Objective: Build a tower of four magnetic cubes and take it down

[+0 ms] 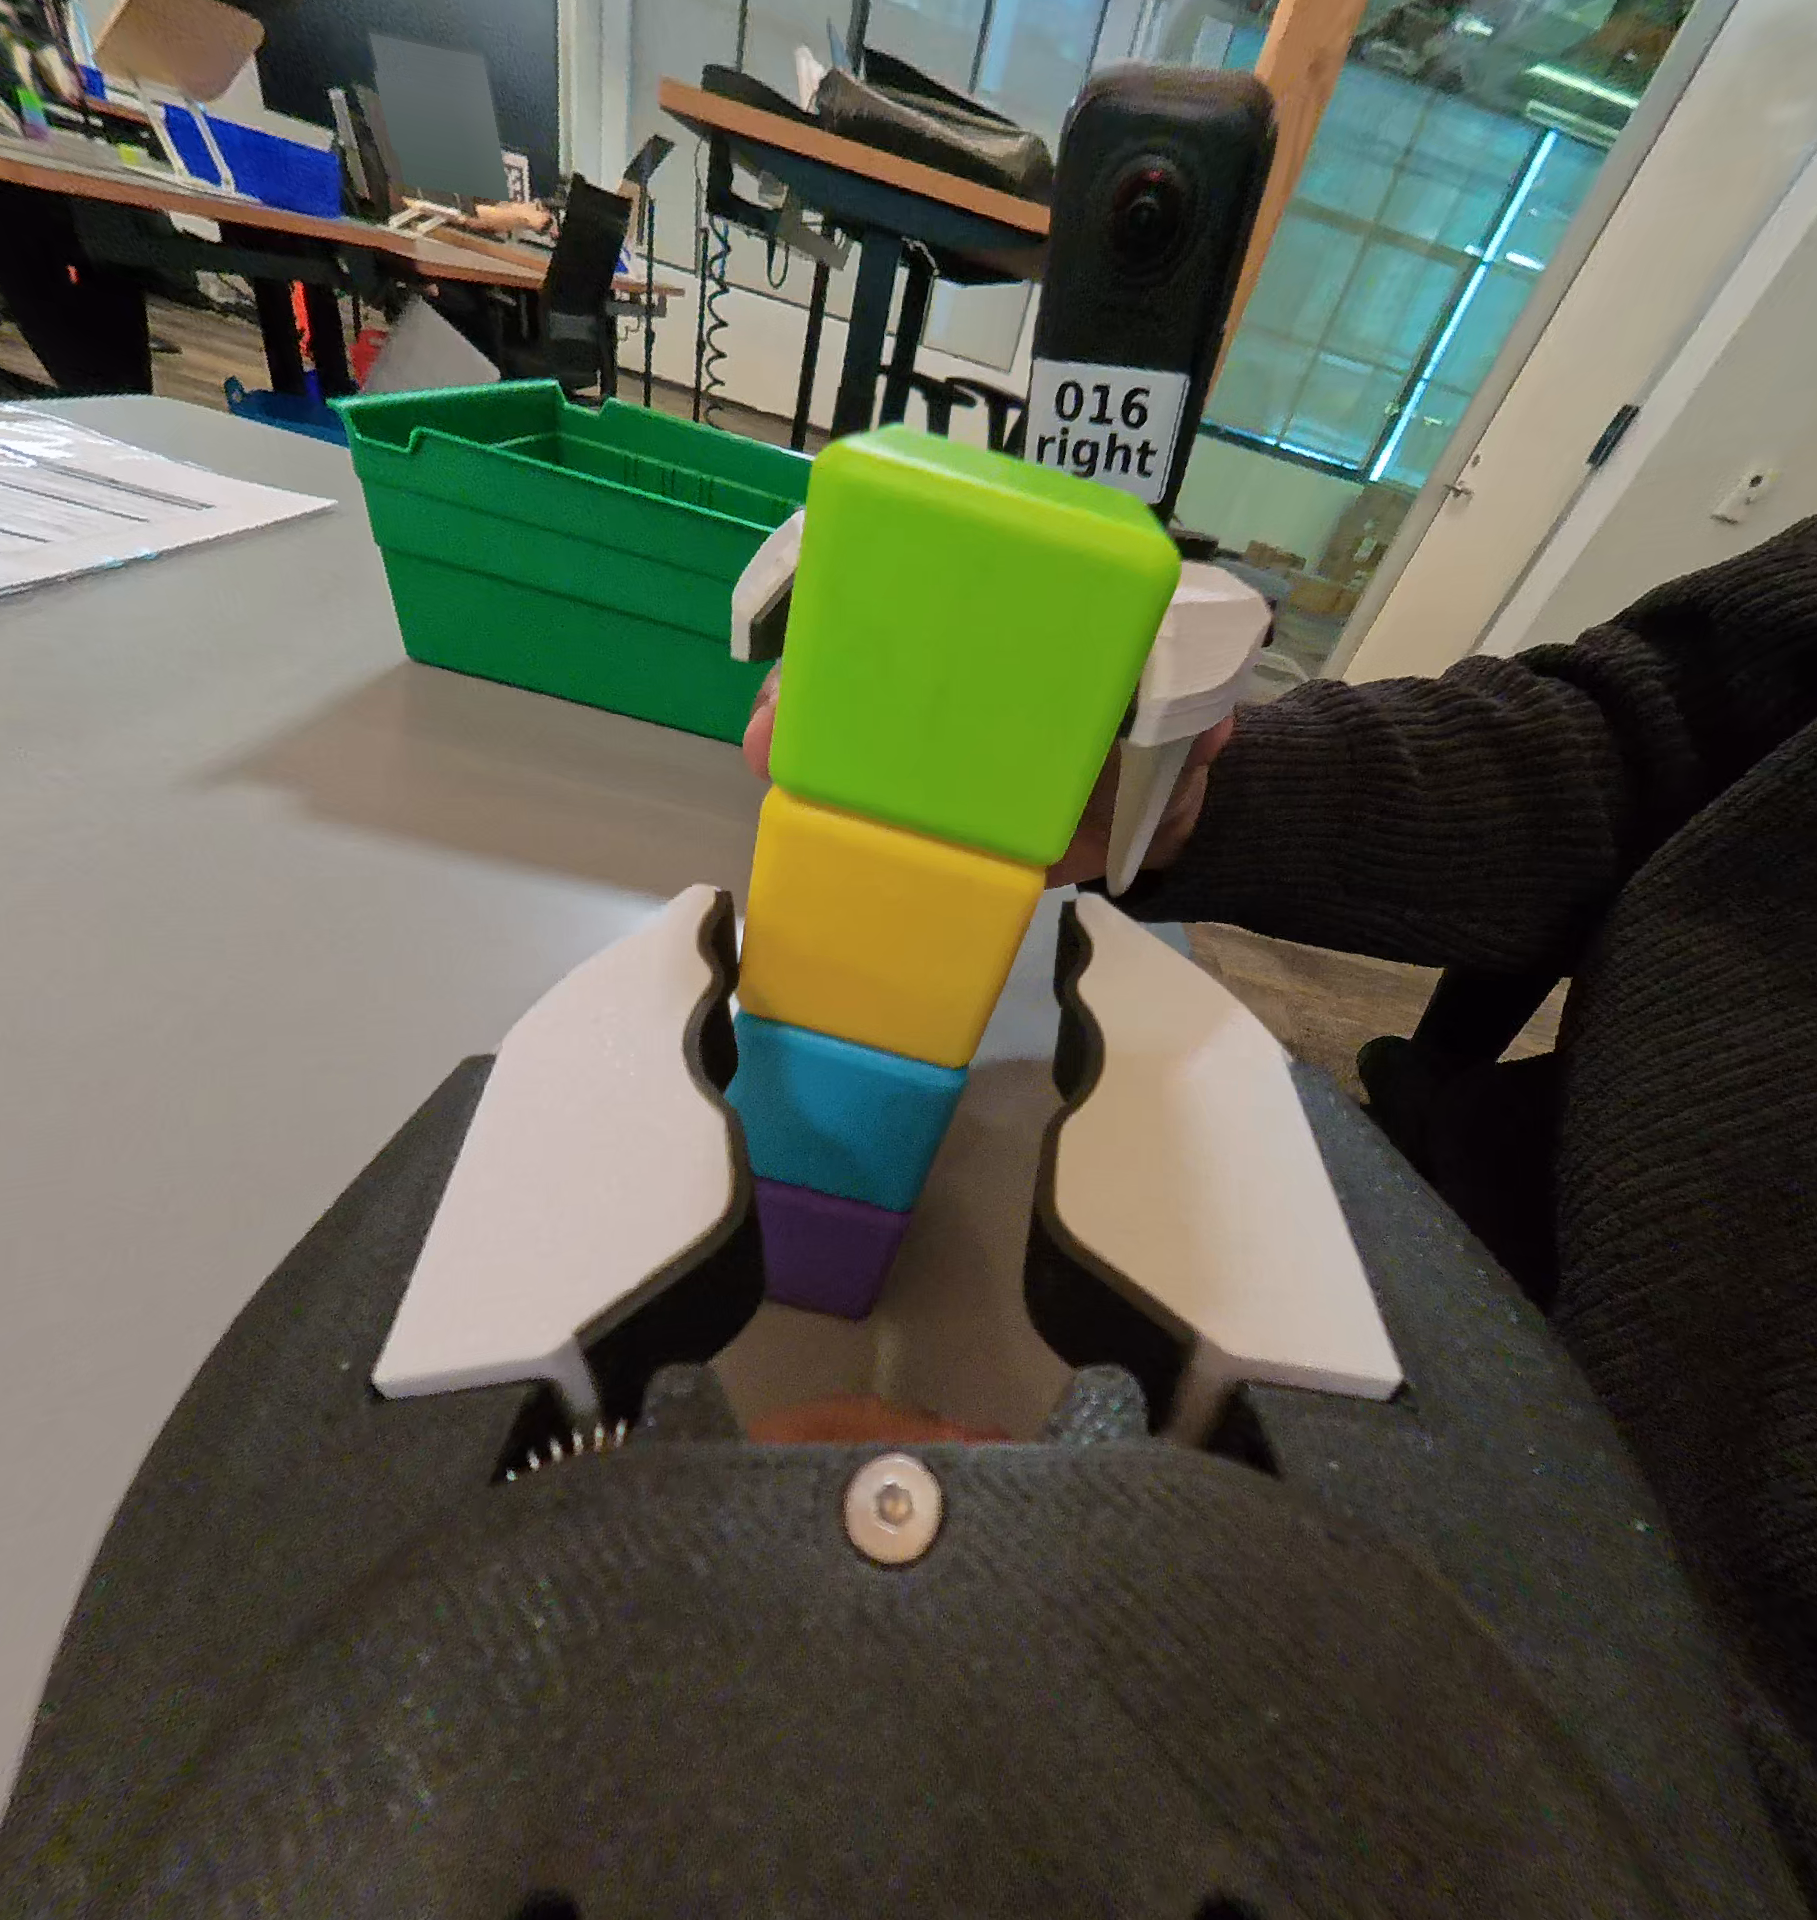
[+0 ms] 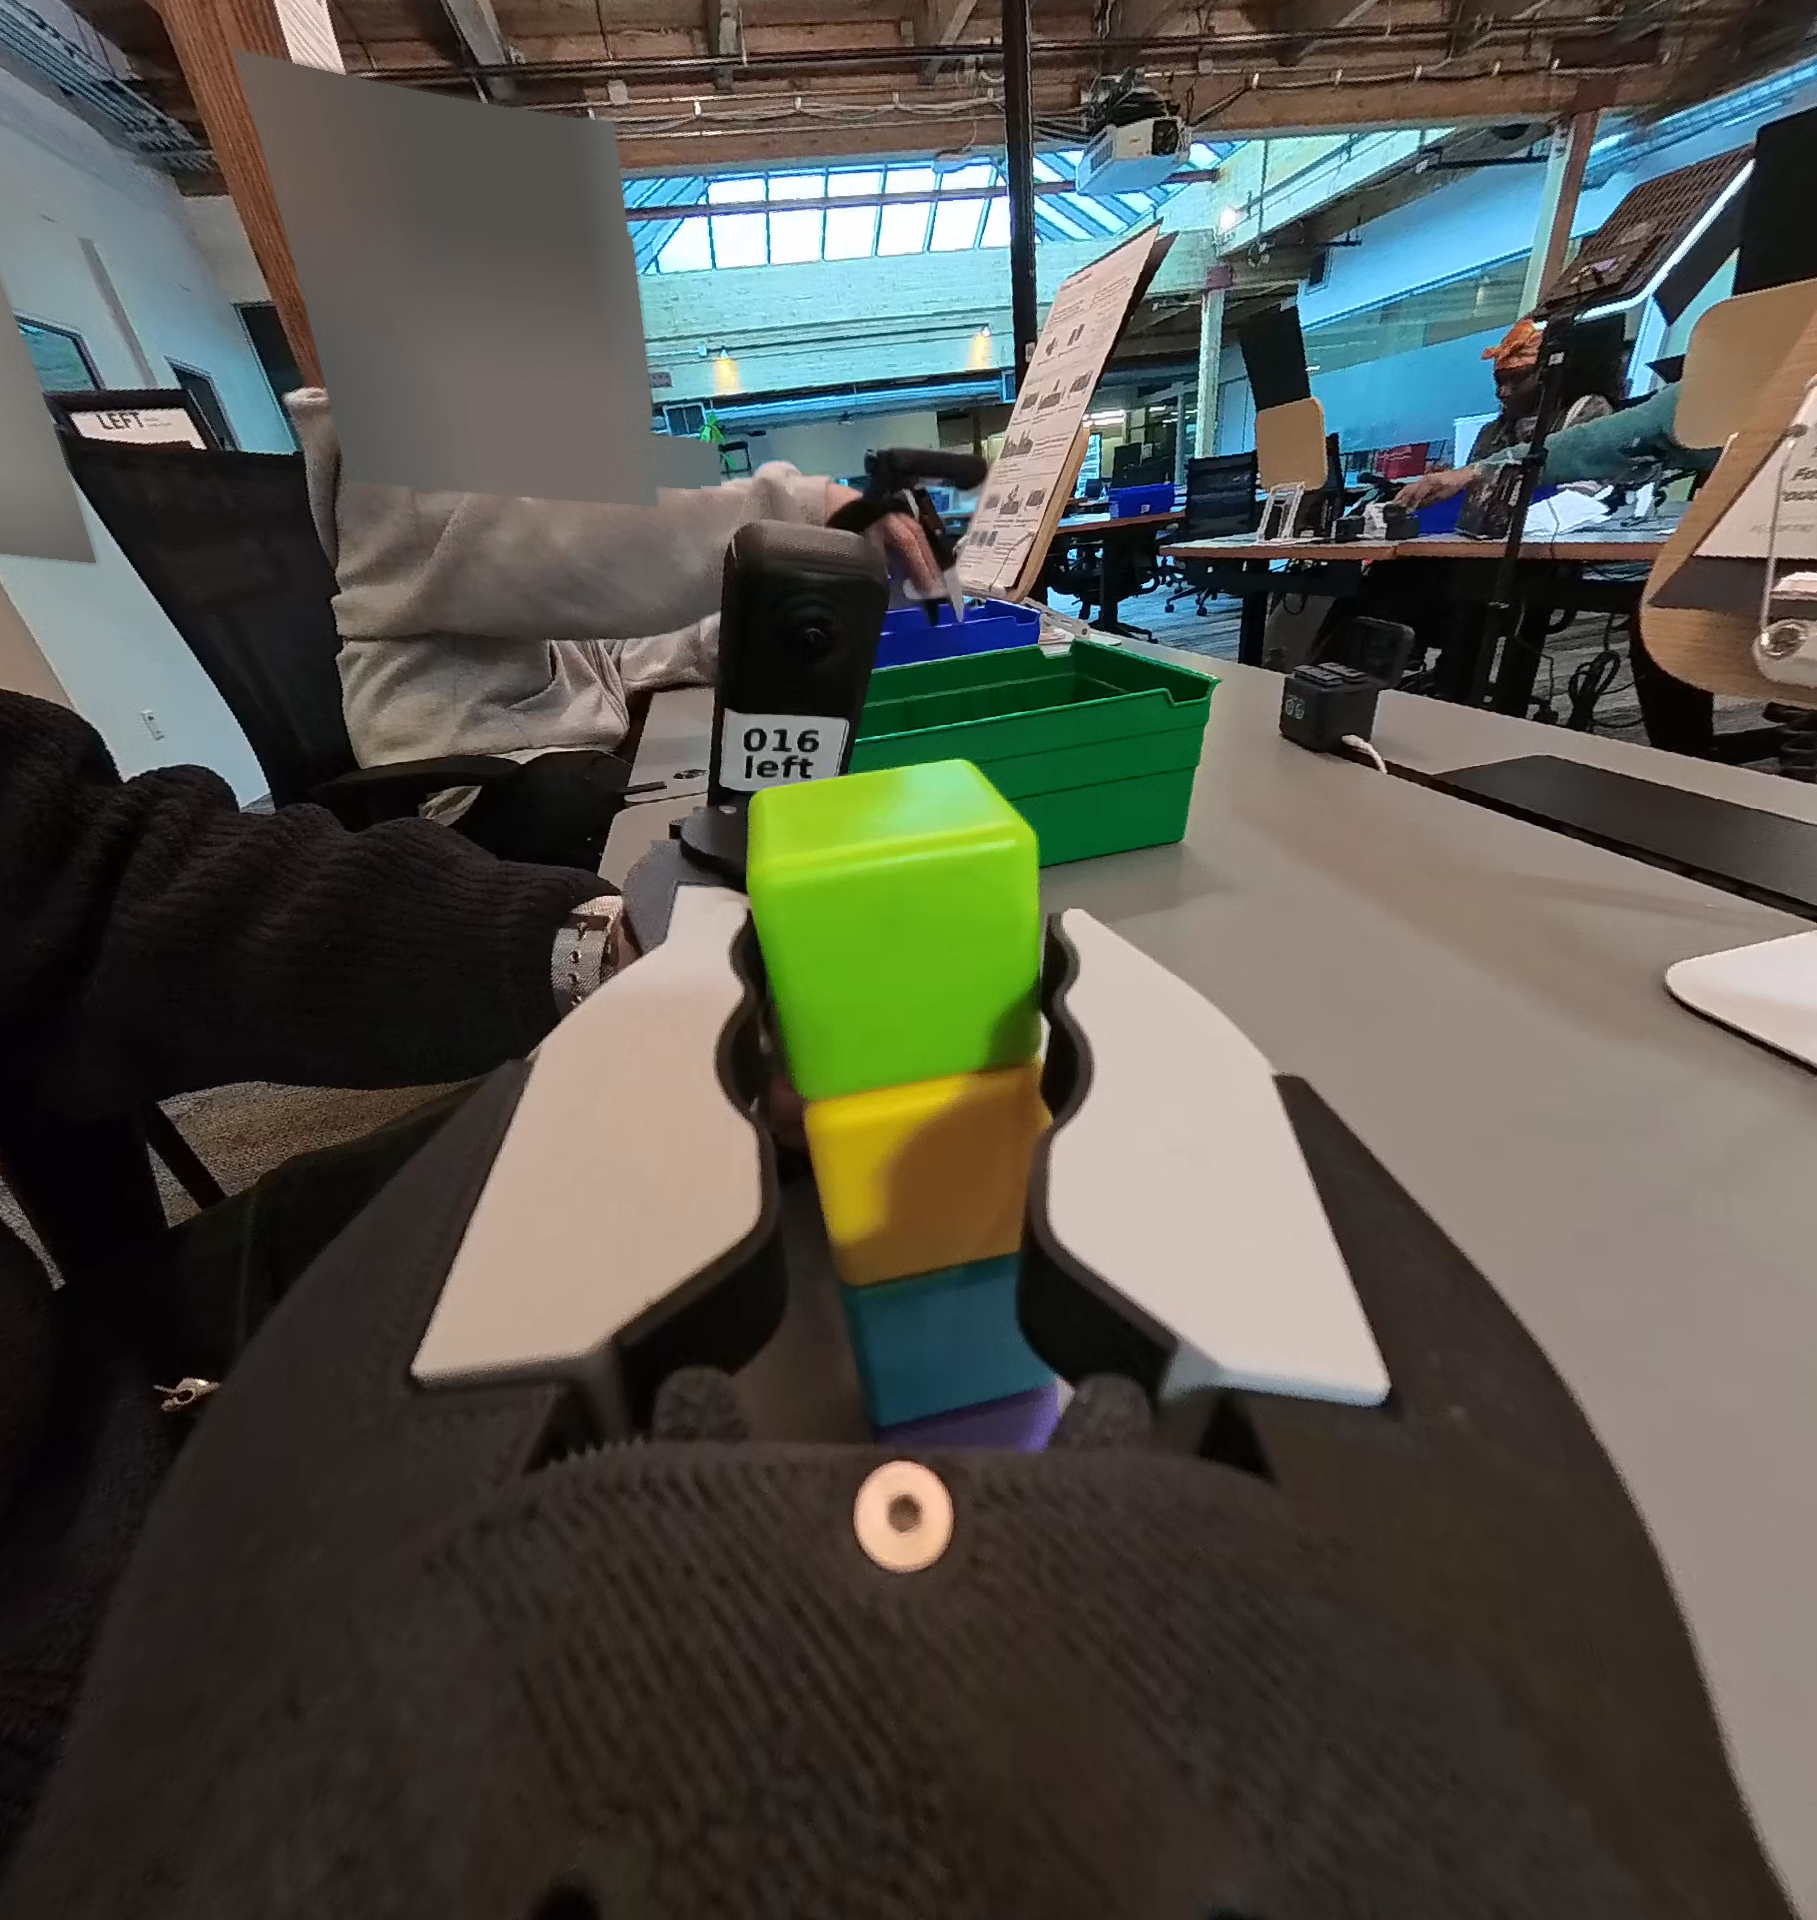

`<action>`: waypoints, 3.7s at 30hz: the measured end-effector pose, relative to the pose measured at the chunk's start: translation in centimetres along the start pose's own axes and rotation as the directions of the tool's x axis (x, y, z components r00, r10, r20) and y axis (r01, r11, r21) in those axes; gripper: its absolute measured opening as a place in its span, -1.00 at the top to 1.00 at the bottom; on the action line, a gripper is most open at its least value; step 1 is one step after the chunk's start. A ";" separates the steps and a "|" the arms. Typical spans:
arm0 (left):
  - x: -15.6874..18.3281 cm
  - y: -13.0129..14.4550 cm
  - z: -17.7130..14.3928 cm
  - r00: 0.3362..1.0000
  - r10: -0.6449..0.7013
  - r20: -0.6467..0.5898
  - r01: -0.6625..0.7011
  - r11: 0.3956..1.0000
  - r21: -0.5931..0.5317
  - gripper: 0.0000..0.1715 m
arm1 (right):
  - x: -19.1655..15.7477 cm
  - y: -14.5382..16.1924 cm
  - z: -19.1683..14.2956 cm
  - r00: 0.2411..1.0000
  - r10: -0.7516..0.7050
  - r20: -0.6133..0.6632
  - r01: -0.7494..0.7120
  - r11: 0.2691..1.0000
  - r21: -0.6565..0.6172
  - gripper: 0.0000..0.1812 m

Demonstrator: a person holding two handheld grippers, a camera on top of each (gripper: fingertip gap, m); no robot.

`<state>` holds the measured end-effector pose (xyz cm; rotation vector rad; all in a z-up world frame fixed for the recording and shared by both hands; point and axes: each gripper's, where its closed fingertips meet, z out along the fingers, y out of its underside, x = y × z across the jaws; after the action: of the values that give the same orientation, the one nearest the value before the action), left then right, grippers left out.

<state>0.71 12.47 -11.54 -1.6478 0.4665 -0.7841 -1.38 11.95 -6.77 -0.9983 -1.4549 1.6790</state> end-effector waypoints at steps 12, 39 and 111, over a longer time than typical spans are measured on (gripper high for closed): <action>-0.2 -0.1 0.5 0.999 0.010 0.036 -0.011 1.000 0.007 0.32 | -0.1 0.0 0.0 1.000 0.002 0.003 -0.002 1.000 0.001 0.43; -0.3 0.0 0.4 0.998 0.033 0.044 -0.032 0.999 -0.022 0.36 | 0.1 0.0 0.0 1.000 -0.010 -0.001 0.010 1.000 -0.002 0.44; -0.5 0.0 0.2 0.998 -0.002 0.069 0.003 1.000 -0.020 0.28 | 24.6 0.0 -28.8 0.673 -0.440 -0.595 -0.338 0.532 -0.776 0.44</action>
<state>0.52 12.98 -11.70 -1.6893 0.4250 -0.7243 12.68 46.82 -11.67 -1.8513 -1.6236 0.1712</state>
